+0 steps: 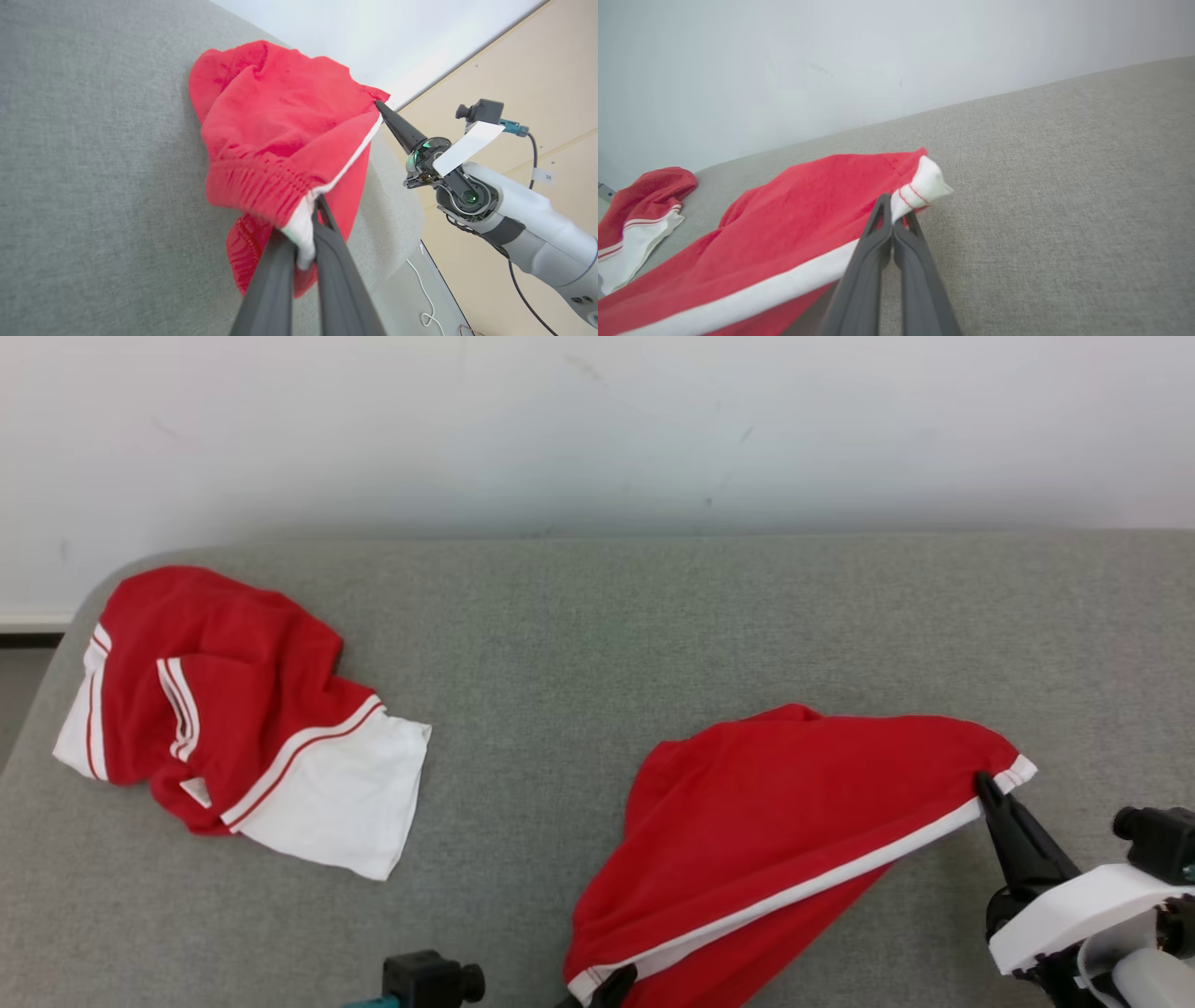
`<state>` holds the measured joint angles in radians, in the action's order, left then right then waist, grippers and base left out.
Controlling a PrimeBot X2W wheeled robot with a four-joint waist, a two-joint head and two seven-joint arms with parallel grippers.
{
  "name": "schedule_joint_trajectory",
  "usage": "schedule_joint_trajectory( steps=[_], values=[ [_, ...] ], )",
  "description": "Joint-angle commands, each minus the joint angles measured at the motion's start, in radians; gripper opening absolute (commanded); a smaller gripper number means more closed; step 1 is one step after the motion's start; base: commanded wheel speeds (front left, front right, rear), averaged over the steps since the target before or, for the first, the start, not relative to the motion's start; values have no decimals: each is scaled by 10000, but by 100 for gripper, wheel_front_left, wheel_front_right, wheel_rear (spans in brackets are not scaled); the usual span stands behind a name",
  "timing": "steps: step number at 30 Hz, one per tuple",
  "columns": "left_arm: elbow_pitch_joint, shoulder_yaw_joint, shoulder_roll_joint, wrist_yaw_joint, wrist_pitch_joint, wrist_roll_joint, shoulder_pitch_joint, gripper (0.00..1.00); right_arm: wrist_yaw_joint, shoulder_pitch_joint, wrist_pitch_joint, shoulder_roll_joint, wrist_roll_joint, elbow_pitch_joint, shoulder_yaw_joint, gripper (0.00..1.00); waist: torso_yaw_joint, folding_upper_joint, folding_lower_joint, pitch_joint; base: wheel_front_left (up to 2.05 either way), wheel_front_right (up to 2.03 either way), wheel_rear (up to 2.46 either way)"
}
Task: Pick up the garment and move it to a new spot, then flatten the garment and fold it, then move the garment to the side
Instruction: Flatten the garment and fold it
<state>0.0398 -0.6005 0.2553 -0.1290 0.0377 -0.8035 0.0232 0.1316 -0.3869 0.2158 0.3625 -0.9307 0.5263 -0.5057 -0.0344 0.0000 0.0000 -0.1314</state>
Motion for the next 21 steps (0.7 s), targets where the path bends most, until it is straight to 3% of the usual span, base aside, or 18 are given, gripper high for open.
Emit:
schedule_joint_trajectory(
  steps=[1, 8, 14, 21],
  values=[
    [330, 14, 177, -15, 80, -138, -81, 0, -17, 266, -124, 225, -368, -428, 92, 0, -136, 0, 0, 186, 0, 0, 0],
    [2169, -53, 647, -15, 540, -565, 7, 0, -17, 1185, -661, 1108, -2038, -3208, 936, 0, -479, 0, 0, 619, 0, 0, 0],
    [3863, 204, 1017, 48, 964, -687, 432, 0, -15, 2228, -930, 1922, -2470, -5812, 2229, 0, -723, 0, 0, 877, 0, 0, 0],
    [5645, 771, 1254, 395, 1648, -939, 1392, 0, -15, 3579, -1450, 1987, -2610, -8962, 4621, 0, -848, 0, 0, 799, 0, 0, 0]
  ],
)
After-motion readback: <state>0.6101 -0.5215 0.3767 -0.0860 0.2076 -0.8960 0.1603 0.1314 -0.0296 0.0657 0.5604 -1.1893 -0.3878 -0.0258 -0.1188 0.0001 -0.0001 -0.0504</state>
